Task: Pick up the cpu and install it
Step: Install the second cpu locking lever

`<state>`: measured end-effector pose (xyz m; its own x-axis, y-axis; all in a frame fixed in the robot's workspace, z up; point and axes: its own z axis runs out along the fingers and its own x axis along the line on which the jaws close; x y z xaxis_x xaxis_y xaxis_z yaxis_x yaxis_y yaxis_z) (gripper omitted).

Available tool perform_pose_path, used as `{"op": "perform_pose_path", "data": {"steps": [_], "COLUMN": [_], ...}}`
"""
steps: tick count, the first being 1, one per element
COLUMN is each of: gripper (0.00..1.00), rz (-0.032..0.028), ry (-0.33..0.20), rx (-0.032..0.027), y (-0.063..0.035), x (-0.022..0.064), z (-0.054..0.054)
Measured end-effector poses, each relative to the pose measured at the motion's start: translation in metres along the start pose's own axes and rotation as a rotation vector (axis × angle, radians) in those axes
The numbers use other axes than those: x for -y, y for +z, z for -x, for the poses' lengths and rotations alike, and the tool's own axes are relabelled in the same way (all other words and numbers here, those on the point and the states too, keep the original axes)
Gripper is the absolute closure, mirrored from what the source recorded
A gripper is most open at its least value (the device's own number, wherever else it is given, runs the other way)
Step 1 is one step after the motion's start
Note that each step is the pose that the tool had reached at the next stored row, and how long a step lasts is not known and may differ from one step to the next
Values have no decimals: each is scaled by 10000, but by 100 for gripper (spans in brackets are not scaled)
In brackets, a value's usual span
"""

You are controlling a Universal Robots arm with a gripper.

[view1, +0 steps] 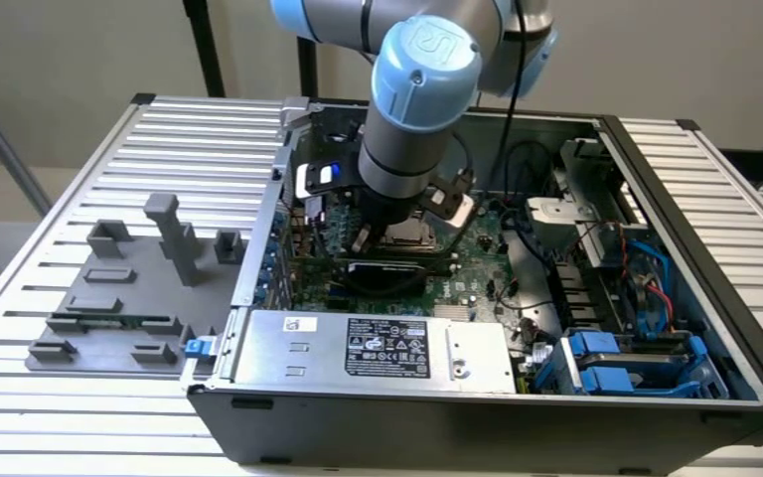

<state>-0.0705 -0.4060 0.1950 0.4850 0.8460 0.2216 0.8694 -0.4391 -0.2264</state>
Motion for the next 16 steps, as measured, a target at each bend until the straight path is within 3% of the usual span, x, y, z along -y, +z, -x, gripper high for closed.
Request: {"op": "perform_pose_path", "data": {"steps": [16], "gripper": [89], "rz": [11], "ry": [3], "rx": [26], "y": [-164], "x": [37], "z": [-33]}}
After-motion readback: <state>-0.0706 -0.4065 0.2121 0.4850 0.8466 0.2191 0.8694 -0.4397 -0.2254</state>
